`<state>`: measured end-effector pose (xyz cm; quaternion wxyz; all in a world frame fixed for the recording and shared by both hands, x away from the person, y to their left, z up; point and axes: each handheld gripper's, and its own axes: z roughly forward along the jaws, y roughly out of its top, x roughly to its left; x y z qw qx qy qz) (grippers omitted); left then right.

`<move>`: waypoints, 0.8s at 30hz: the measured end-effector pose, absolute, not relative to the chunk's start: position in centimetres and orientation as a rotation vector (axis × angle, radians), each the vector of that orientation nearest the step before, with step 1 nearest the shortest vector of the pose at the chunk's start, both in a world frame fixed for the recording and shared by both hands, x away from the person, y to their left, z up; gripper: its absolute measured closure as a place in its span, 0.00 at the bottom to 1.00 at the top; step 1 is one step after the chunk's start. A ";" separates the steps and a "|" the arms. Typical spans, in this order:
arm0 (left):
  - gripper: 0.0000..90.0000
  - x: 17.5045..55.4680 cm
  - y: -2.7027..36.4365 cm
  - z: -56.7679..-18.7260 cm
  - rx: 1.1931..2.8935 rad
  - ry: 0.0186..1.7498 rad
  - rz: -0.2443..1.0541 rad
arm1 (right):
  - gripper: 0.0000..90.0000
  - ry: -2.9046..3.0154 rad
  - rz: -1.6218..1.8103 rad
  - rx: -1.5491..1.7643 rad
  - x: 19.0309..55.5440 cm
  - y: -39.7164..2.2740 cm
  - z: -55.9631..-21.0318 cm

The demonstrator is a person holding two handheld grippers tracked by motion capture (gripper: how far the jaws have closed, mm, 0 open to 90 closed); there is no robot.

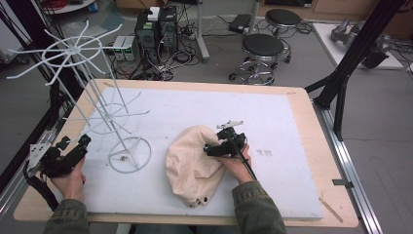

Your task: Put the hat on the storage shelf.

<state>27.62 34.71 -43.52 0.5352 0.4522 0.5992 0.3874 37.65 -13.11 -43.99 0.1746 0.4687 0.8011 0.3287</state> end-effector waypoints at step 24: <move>0.30 27.5 34.6 -43.4 1.086 1.412 0.933 | 0.06 2.300 0.835 1.340 38.0 -12.0 -44.4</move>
